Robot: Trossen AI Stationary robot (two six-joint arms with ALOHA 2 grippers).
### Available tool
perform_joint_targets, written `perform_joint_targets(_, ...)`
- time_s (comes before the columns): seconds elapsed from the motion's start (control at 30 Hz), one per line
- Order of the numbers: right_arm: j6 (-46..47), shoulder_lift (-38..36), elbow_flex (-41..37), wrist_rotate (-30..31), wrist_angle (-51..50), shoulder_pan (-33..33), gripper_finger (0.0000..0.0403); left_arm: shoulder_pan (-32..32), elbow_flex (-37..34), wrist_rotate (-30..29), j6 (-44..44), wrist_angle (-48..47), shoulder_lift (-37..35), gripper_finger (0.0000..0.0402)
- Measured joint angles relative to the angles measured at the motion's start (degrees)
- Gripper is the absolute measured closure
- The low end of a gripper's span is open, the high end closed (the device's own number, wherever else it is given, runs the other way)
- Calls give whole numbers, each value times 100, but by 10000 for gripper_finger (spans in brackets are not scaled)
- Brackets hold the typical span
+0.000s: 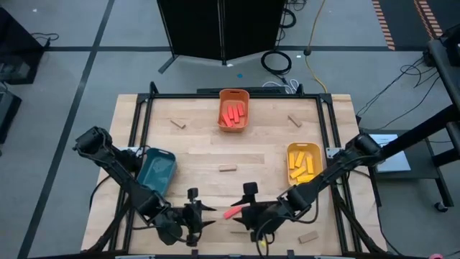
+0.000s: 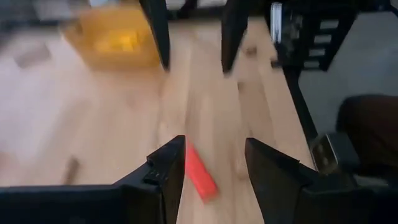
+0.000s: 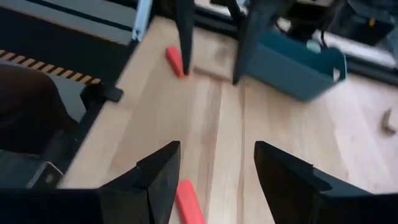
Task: Sort blocks
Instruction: Put the left orange block into the orange bin
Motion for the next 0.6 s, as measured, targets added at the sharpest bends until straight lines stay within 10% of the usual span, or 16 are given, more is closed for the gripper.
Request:
perform_joint_targets(0.37, 582, 473, -156, -306, 14, 6, 204, -562, -9, 3074, -5075, -2767, 215, 238)
perform_joint_targets(0.6, 583, 553, -156, -304, 56, -7, 204, -979, -11, 3333, -6594, -3597, 241, 238)
